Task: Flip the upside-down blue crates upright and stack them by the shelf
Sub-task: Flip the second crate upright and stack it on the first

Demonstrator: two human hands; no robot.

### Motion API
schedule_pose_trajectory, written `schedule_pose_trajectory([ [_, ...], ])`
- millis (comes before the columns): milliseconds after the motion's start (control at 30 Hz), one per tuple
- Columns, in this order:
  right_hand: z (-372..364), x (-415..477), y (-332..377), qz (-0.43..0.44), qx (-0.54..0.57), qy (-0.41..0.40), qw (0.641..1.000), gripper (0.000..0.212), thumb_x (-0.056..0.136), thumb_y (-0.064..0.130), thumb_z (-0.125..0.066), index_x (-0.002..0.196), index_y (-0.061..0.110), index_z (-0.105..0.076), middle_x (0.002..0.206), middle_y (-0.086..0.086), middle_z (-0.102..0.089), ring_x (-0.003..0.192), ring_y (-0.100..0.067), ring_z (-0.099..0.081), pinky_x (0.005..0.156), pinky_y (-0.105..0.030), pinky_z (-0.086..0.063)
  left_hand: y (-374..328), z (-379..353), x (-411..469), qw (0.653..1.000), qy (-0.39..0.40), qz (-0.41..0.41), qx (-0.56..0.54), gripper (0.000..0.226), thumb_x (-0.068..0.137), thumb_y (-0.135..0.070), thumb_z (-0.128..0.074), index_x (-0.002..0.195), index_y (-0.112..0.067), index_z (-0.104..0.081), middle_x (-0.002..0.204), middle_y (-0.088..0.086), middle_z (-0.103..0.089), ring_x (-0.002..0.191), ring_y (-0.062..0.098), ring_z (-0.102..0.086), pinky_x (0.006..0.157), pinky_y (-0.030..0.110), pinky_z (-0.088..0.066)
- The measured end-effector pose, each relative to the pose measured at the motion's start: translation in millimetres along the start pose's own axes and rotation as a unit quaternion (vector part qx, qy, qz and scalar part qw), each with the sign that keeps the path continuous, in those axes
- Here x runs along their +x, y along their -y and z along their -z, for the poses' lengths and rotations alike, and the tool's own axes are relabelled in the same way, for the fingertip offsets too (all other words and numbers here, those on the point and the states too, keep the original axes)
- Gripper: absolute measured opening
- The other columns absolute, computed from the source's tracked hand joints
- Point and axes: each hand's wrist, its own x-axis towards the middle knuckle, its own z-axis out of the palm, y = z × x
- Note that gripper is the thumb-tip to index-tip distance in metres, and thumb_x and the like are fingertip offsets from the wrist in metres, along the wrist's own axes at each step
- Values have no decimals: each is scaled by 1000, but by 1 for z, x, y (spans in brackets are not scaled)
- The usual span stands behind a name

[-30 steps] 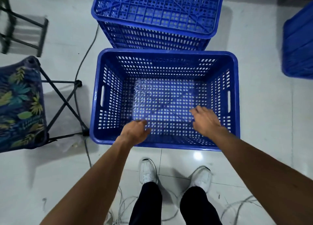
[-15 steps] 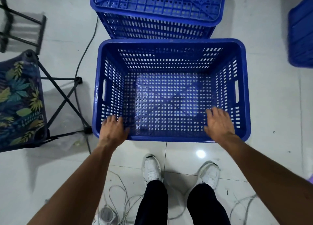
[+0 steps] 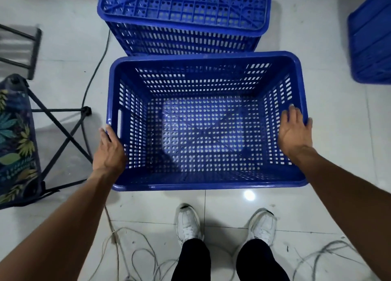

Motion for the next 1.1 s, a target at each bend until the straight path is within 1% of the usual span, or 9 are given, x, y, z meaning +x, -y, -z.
schedule_pose_trajectory([
  [100, 6, 8, -4, -11, 72, -39, 997, 94, 70, -5, -72, 149, -1, -21, 160, -20, -11, 143, -38, -22, 101, -60, -39, 3, 10, 7, 1000, -15, -6, 24, 78, 90, 4, -48, 152, 3, -1, 148, 33, -31, 113, 52, -55, 89, 57, -48],
  [200, 10, 14, -11, -71, 146, -58, 985, 91, 74, -5, -70, 149, -4, -17, 155, -25, -20, 135, -42, -34, 84, -54, -51, -3, 18, 18, 999, -21, 21, 17, 67, 88, 3, -51, 146, 3, -18, 126, 32, -52, 101, 51, -59, 83, 56, -48],
  [300, 10, 17, -20, -158, 212, -29, 964, 69, 82, 6, -71, 137, -8, -31, 130, -30, -45, 111, -48, -53, 83, -53, -51, -18, 30, 31, 987, 5, 128, -92, 40, 86, -1, -58, 123, 7, -47, 116, 28, -59, 99, 45, -61, 81, 48, -49],
  [400, 11, 21, -26, -178, 232, -7, 956, 59, 84, 10, -70, 129, -10, -38, 125, -30, -47, 109, -48, -54, 86, -51, -48, -19, 42, 40, 956, 20, 197, -215, 22, 84, 1, -56, 102, 12, -65, 92, 24, -65, 79, 36, -63, 69, 39, -53],
  [467, 12, 21, -29, -197, 241, 6, 950, 60, 84, 11, -69, 130, -11, -37, 127, -30, -47, 112, -48, -53, 89, -51, -47, -16, 49, 41, 951, 27, 194, -238, 19, 82, 3, -54, 90, 13, -68, 83, 25, -67, 75, 36, -65, 69, 42, -57],
  [533, 16, 18, -35, -205, 236, 11, 950, 61, 84, 12, -69, 130, -12, -37, 127, -30, -48, 113, -48, -53, 88, -51, -47, -17, 53, 36, 955, 34, 178, -235, 16, 81, 3, -53, 84, 9, -69, 81, 22, -67, 74, 34, -65, 68, 38, -54],
  [733, 55, 1, -61, -193, 224, 10, 955, 54, 86, 13, -65, 128, -9, -40, 124, -27, -50, 109, -45, -56, 84, -47, -46, -33, 87, 11, 949, 48, 187, -250, 9, 85, 2, -54, 88, 2, -63, 86, 19, -61, 78, 31, -60, 72, 36, -52],
  [967, 135, -52, -120, -201, 237, 8, 951, 51, 87, 15, -65, 126, -8, -41, 122, -25, -51, 106, -43, -57, 82, -46, -47, -62, 174, -48, 933, 70, 184, -302, 9, 88, 2, -53, 88, -1, -61, 89, 17, -64, 79, 32, -62, 73, 36, -52],
  [1100, 183, -88, -170, -226, 250, -3, 941, 53, 87, 16, -65, 128, -7, -40, 126, -25, -50, 109, -44, -57, 85, -45, -47, -83, 235, -70, 936, 64, 151, -312, 13, 82, -1, -53, 87, -3, -65, 90, 19, -70, 80, 35, -68, 73, 47, -60],
])
